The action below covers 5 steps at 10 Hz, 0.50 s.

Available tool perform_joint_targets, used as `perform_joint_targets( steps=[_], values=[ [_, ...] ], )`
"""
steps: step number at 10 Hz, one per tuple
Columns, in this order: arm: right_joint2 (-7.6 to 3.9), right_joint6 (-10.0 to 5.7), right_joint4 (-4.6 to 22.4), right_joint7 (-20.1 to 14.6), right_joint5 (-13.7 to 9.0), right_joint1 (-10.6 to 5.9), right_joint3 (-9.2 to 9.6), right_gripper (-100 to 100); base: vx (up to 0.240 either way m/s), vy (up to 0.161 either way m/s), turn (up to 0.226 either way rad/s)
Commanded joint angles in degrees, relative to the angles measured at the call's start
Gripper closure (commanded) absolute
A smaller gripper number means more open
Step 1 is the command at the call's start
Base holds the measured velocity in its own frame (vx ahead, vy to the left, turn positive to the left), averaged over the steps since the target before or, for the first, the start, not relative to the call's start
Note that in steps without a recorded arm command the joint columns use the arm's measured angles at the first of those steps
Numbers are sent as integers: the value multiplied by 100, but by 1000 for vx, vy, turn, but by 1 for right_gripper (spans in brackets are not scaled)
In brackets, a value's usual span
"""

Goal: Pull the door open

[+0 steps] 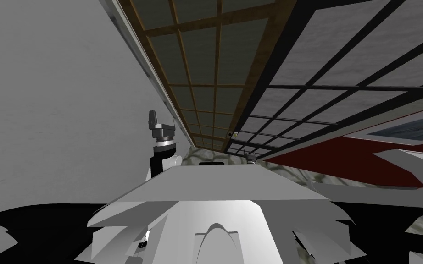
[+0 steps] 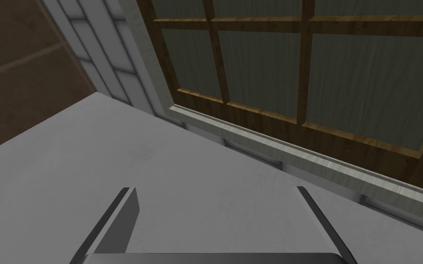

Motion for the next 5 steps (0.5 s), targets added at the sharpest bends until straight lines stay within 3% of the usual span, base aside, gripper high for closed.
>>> perform_joint_targets(
  steps=[1,5],
  values=[
    [56,-55,98,-60,35,-181,42,-100,141,-3,88],
    [153,-66,-61,-69,90,-478,101,-100,176,-8,97]
  ],
)
